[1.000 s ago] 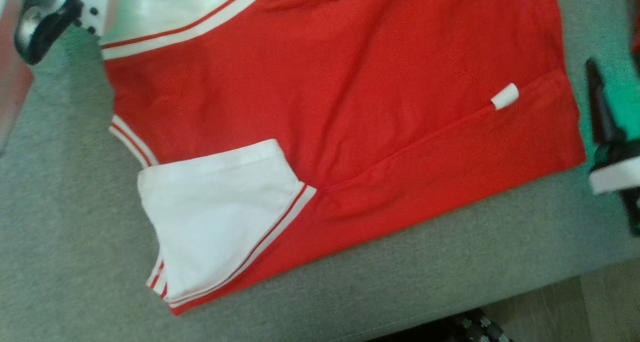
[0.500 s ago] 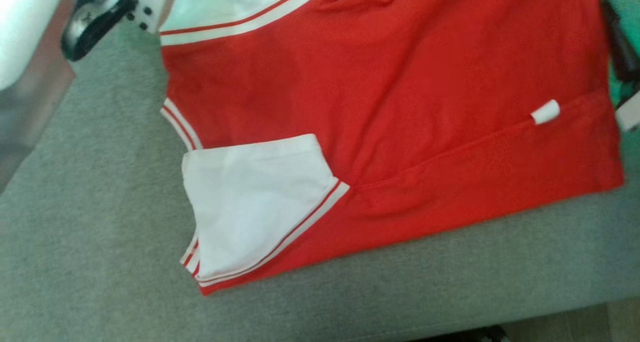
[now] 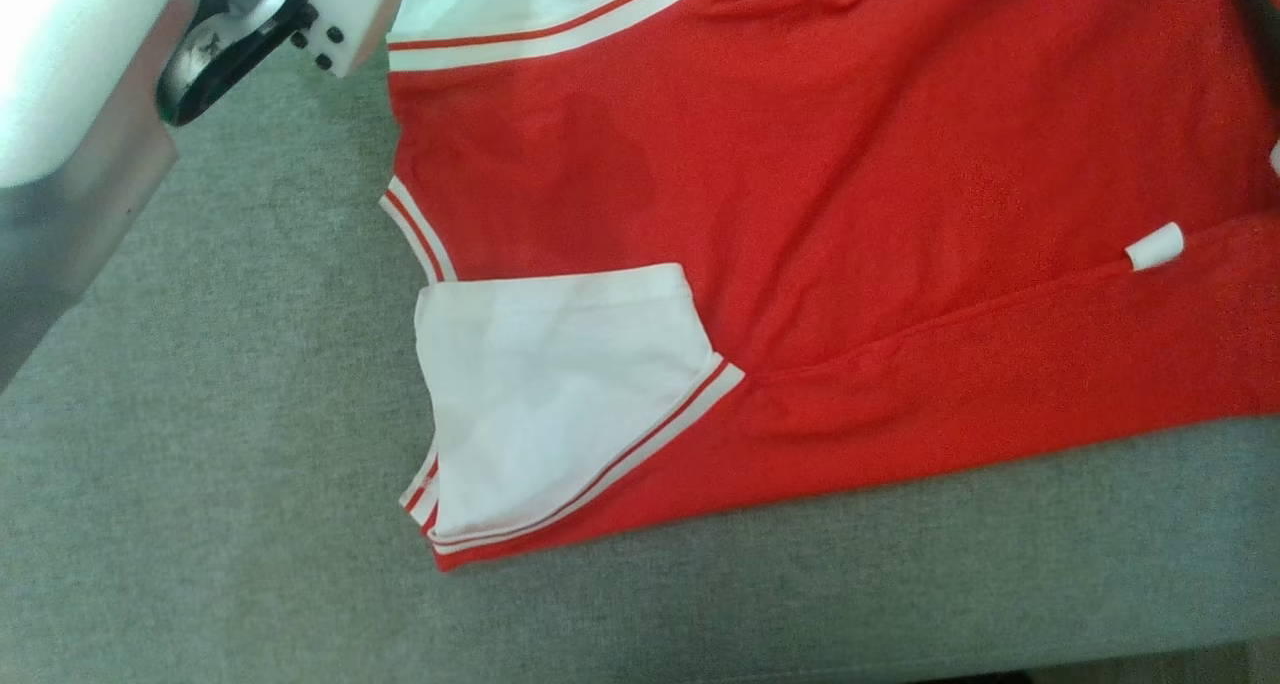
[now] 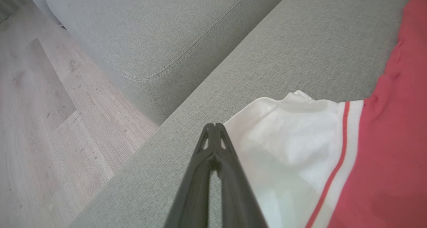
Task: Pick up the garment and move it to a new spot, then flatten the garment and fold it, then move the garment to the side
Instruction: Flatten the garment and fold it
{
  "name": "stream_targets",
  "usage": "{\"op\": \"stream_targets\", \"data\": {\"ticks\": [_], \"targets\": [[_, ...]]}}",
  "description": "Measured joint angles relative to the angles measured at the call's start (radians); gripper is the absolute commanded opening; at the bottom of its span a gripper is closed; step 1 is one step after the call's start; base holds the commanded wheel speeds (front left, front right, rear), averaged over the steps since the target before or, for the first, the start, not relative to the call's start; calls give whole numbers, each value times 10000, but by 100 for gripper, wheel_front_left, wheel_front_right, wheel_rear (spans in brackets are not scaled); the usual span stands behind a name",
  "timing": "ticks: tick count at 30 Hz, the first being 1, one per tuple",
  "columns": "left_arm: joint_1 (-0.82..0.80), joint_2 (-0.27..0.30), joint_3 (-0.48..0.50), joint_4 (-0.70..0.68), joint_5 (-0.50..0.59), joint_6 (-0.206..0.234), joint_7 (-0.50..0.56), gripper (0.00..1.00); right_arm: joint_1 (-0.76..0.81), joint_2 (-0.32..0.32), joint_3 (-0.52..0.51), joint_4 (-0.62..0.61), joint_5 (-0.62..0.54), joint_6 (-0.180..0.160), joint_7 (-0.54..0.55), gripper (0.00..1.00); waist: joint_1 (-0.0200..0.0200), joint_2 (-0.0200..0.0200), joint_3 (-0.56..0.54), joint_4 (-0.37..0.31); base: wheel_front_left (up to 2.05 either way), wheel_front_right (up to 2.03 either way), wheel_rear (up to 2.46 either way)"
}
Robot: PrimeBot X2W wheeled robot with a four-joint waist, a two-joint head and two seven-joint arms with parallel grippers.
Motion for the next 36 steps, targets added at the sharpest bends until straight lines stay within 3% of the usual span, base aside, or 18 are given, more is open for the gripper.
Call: {"op": "stream_targets", "data": {"ticks": [2, 7, 13, 14, 16, 17, 18, 26, 36], "targets": [[-58, 0, -73, -8, -59, 0, -12, 0, -250, -79, 282, 199, 27, 0, 81, 96, 0, 0, 8, 40, 0, 0, 0], [-190, 2, -265, -6, -146, 0, -111, 0, -742, -247, 895, 531, 309, 0, 293, 98, 0, 0, 60, 127, 0, 0, 0], [-297, 25, -418, 36, -245, 0, -297, 0, -1152, -477, 1634, 548, 899, 0, 520, 71, 0, 0, 111, 211, 0, 0, 0], [-299, 33, -441, 73, -245, 0, -349, 0, -1202, -520, 1766, 545, 999, 0, 531, 64, 0, 0, 113, 227, 0, 0, 0], [-305, 38, -483, 140, -245, 2, -420, 0, -1296, -571, 1994, 539, 1216, 0, 568, 40, 0, 0, 113, 259, 0, 0, 0], [-321, 40, -500, 176, -245, 2, -495, 0, -1328, -608, 2113, 514, 1315, 0, 596, 25, -1, 0, 114, 277, 0, 0, 0], [-348, 40, -522, 196, -245, 0, -535, 0, -1362, -640, 2219, 495, 1400, 0, 602, 0, -1, 0, 117, 294, 0, 0, 0], [-628, 42, -585, 537, -59, 8, -1170, 0, -1724, -924, 2892, 477, 1960, 0, 234, 0, 0, 0, 158, 379, 0, 0, 0], [-1197, 33, -449, 1237, 859, 619, -2824, 0, -2573, -855, 2773, 970, 2228, 0, -2029, 0, 0, 0, 84, 231, 0, 0, 0]]}}
